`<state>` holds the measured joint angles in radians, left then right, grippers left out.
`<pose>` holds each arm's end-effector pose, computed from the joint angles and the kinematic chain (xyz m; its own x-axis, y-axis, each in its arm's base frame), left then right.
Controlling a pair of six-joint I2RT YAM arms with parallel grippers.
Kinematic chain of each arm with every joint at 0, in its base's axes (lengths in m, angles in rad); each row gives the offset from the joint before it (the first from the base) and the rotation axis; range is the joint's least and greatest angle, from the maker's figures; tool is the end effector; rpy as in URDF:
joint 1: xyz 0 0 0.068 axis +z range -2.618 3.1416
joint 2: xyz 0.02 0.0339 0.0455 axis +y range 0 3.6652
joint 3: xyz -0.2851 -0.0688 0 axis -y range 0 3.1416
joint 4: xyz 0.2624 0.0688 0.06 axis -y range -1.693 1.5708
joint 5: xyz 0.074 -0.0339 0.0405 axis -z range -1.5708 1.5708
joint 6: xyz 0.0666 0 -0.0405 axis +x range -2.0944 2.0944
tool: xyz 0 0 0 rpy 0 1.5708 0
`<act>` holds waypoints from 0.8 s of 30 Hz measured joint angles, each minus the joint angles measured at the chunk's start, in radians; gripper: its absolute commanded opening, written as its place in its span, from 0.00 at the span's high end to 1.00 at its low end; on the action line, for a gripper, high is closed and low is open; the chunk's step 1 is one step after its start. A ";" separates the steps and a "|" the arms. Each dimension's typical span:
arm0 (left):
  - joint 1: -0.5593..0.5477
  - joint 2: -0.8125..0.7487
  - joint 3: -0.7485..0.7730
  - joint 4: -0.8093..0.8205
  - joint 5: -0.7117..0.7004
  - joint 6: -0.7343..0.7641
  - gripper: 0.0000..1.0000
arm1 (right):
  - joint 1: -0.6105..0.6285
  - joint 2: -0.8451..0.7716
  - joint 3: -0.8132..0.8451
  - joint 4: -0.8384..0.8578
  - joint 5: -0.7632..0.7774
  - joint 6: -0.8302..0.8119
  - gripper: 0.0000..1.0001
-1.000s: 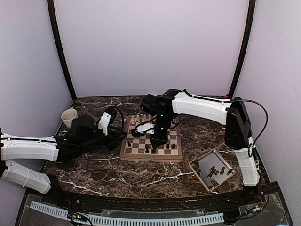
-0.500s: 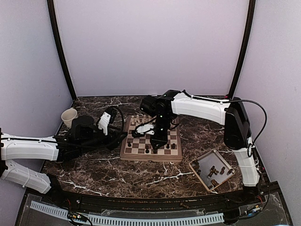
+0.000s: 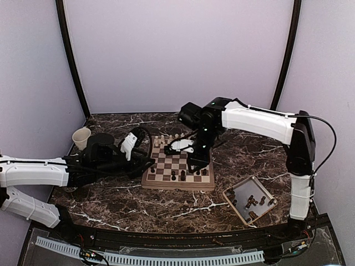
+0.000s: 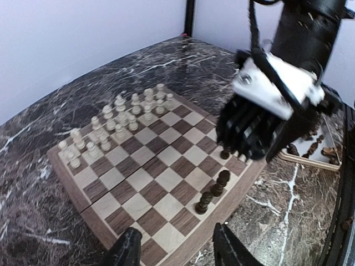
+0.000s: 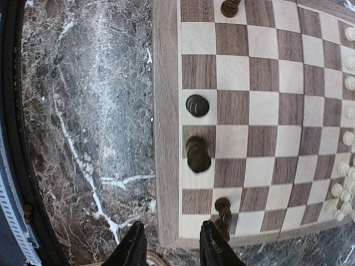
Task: Set up the chess pieces on the board
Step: Place the queen at d8, then pick up the bishop at the corner of the board.
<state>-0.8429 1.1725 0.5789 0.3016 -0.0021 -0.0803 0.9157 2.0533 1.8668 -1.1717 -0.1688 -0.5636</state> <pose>0.1965 -0.2203 0.2388 -0.2507 0.1607 -0.9546 0.7275 0.6819 -0.0762 0.2657 0.3642 0.2398 -0.0743 -0.9611 -0.2661 -0.9972 0.0698 0.0261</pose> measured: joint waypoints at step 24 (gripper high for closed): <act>-0.407 0.710 0.698 -0.551 0.426 0.476 0.50 | -0.462 -0.652 -0.678 0.297 -0.217 0.078 0.64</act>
<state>-1.2503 1.8820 1.2770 -0.2497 0.4236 0.3954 0.4534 1.4010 1.1885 -0.8749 -0.3859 -0.4858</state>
